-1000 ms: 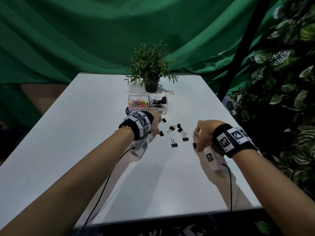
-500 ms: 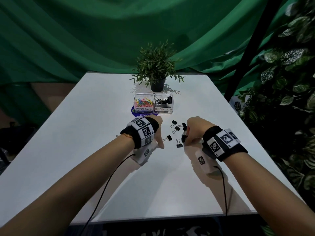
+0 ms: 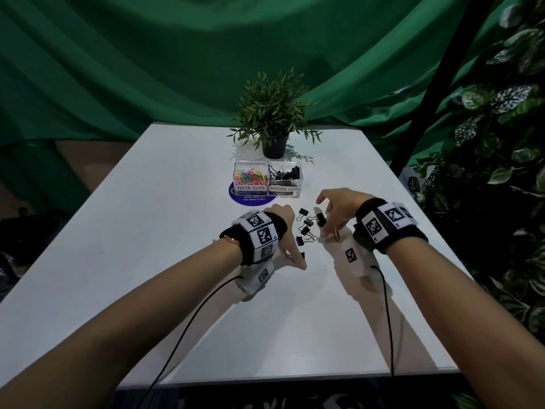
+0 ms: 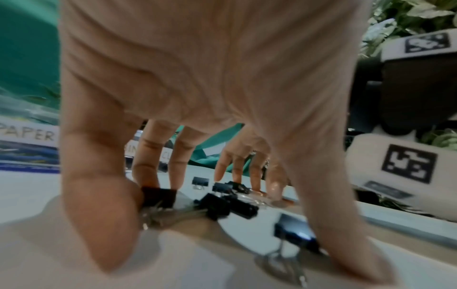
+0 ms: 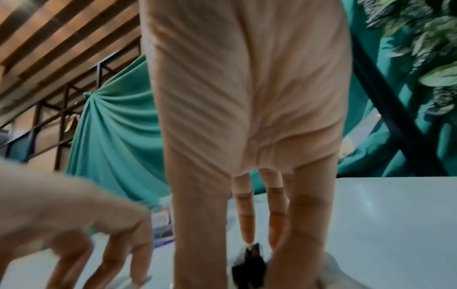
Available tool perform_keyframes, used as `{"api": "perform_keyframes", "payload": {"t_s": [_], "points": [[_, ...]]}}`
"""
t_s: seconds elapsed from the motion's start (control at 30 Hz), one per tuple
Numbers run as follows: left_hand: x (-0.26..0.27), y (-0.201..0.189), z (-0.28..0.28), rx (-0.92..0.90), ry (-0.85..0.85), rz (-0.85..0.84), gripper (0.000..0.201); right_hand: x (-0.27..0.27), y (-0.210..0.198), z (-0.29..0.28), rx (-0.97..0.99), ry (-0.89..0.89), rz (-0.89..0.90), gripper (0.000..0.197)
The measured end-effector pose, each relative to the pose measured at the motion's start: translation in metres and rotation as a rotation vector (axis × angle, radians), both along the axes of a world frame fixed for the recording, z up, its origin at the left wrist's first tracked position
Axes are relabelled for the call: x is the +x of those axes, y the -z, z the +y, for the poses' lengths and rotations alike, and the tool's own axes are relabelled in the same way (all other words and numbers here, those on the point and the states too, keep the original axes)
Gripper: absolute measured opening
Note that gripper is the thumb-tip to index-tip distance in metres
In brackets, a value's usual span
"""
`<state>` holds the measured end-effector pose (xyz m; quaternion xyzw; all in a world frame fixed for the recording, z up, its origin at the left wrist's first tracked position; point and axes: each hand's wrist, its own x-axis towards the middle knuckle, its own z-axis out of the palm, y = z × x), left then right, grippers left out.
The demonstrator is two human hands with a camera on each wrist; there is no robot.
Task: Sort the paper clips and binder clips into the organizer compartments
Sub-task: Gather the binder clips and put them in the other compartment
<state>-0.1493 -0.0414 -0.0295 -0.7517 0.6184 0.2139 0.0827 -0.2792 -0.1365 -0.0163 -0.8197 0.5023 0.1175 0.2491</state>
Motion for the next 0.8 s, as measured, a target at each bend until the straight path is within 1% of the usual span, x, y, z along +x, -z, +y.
{"api": "perform_keyframes", "payload": {"t_s": [0.03, 0.07, 0.13, 0.2, 0.3, 0.37, 0.43, 0.5, 0.57, 0.6, 0.7, 0.73, 0.8], "points": [[-0.003, 0.003, -0.001, -0.02, 0.003, -0.011, 0.09, 0.003, 0.003, 0.002, -0.015, -0.015, 0.017, 0.082], [-0.005, 0.005, -0.002, -0.041, 0.007, -0.013, 0.086, 0.006, 0.006, 0.003, -0.03, -0.028, 0.015, 0.079], [-0.007, 0.007, -0.005, -0.083, 0.007, 0.006, 0.074, 0.012, 0.01, 0.005, -0.041, -0.051, -0.012, 0.069], [-0.003, 0.009, -0.009, -0.128, -0.001, 0.035, 0.067, 0.016, 0.014, 0.007, -0.042, -0.082, -0.022, 0.061], [0.006, 0.011, -0.012, -0.174, -0.034, 0.094, 0.061, 0.02, 0.019, 0.009, -0.015, -0.074, -0.056, 0.043], [0.009, 0.011, -0.014, -0.179, -0.062, 0.117, 0.05, 0.023, 0.021, 0.011, -0.01, -0.067, -0.078, 0.035], [0.01, 0.01, -0.014, -0.185, -0.063, 0.097, 0.033, 0.024, 0.02, 0.014, -0.035, -0.088, -0.085, 0.032], [0.01, 0.009, -0.013, -0.192, -0.048, 0.066, 0.03, 0.026, 0.019, 0.016, -0.07, -0.113, -0.063, 0.029], [0.012, 0.008, -0.013, -0.188, -0.031, 0.073, 0.019, 0.027, 0.018, 0.019, -0.041, -0.098, -0.074, 0.015], [0.014, 0.008, -0.014, -0.19, -0.013, 0.074, 0.021, 0.027, 0.018, 0.02, -0.033, -0.095, -0.085, 0.012], [0.024, 0.009, -0.013, -0.225, 0.036, 0.088, 0.023, 0.027, 0.018, 0.02, -0.06, -0.094, -0.119, 0.01], [0.028, 0.009, -0.013, -0.235, 0.05, 0.101, 0.021, 0.027, 0.019, 0.02, -0.063, -0.086, -0.132, 0.013], [0.035, 0.008, -0.01, -0.259, 0.049, 0.173, 0.017, 0.028, 0.023, 0.019, -0.05, -0.068, -0.163, 0.028]]}}
